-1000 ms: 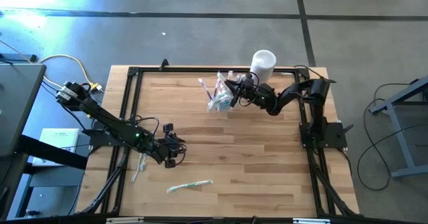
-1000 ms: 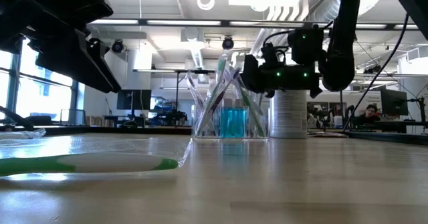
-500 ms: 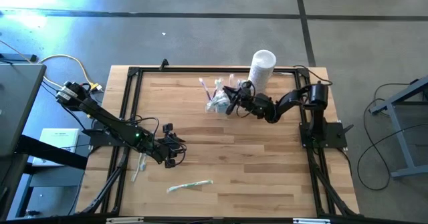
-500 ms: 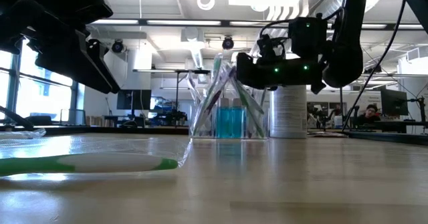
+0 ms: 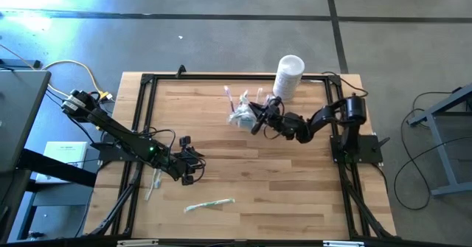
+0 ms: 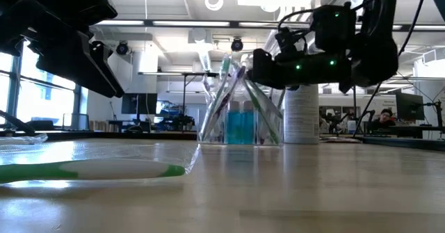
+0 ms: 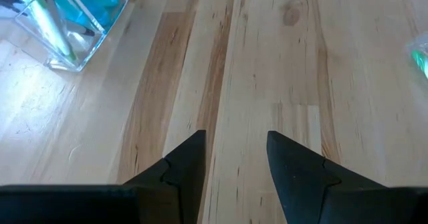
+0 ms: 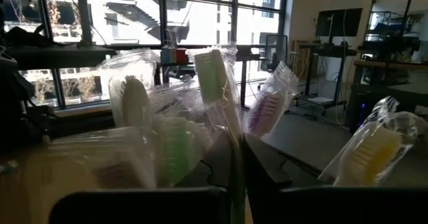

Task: Pick & Place toothbrushing station
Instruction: Put the top green toothbrush into the transparent organizer, then put the bottom green toothbrush into the transparent organizer

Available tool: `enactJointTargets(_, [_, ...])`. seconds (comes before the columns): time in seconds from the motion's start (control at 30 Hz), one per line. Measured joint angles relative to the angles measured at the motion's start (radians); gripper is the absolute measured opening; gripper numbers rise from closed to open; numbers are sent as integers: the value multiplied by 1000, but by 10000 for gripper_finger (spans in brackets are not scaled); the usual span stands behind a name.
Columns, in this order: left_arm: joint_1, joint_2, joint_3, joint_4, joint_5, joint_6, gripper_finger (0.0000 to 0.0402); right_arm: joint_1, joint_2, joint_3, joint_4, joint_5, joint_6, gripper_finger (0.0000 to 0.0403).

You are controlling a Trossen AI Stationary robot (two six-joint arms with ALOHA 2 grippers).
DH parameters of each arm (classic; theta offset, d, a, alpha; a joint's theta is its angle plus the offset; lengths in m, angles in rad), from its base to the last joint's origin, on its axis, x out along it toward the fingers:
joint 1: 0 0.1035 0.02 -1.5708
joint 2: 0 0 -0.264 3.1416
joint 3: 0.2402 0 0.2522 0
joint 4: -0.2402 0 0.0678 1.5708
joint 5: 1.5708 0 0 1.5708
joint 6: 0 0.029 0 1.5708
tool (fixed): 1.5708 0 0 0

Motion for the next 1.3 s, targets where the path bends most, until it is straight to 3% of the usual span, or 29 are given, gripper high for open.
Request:
enactJointTargets(0.6, [0,0,0,2,-1,5,152,104,-26,-14,-19,271,-188,16])
enactJointTargets(1.0, [0,0,0,2,-3,6,152,187,-26,-13,-1,462,-369,117])
enactJointTargets(1.3, [0,0,-1,2,-3,6,152,250,-79,-13,1,533,-485,138])
